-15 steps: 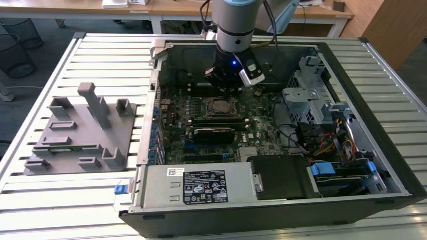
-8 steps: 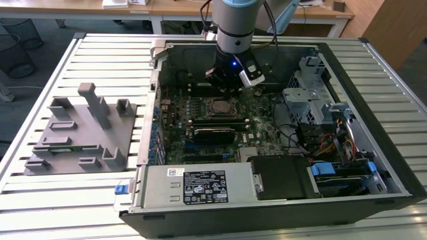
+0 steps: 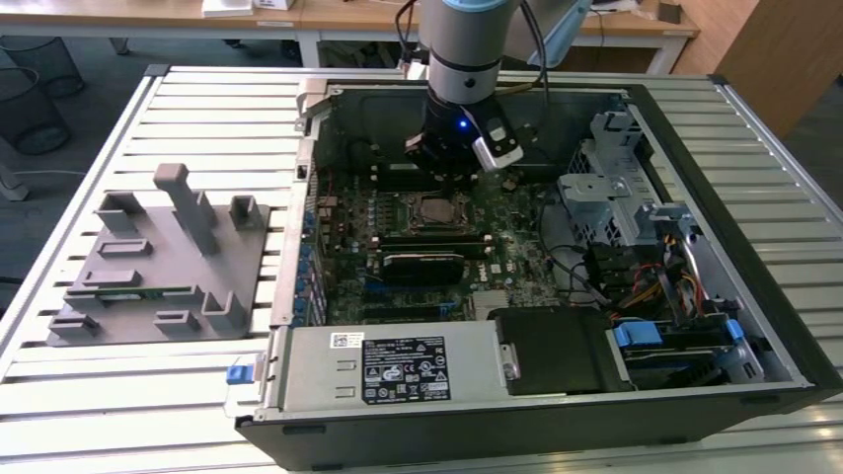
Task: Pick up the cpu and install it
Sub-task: 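Install the first cpu locking lever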
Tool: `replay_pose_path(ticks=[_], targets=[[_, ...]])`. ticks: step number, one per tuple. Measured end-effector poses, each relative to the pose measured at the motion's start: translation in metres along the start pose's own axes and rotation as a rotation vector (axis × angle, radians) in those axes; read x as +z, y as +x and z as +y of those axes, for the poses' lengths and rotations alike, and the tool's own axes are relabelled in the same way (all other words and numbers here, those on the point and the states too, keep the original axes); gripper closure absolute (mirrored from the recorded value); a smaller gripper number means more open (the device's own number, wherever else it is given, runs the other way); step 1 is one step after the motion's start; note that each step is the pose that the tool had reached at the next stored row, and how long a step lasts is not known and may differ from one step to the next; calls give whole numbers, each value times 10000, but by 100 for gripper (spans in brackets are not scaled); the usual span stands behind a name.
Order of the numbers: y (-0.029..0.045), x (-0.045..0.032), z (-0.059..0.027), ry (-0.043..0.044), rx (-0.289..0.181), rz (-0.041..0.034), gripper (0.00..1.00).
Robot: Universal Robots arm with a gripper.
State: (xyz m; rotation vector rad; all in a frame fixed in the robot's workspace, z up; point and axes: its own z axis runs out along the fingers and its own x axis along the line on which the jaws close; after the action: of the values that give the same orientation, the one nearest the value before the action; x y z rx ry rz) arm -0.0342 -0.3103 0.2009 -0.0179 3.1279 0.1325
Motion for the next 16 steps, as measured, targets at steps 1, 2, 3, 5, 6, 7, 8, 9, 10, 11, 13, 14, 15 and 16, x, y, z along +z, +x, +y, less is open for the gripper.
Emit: replay_pose_path(ticks=[1,2,3,5,6,7,8,9,10,11,13,14,15,16], targets=[[0,0,0,-2,0,-1,89],[0,0,0,-2,0,-2,89],[0,-1,0,-1,0,-1,89],[0,-2,0,11,-1,1,89],[0,-2,-1,21,-2,2,89],[0,-1,0,29,-1,2,89],[0,0,0,38,0,2,89],[0,2,0,50,0,1,89],[0,3,0,65,-1,1,89],[0,4,-1,80,-1,2,89],[0,7,-1,109,-1,1,89],[0,9,-1,124,-2,2,89],[0,11,-1,139,-1,2,89],[0,15,-2,158,-2,1,89]])
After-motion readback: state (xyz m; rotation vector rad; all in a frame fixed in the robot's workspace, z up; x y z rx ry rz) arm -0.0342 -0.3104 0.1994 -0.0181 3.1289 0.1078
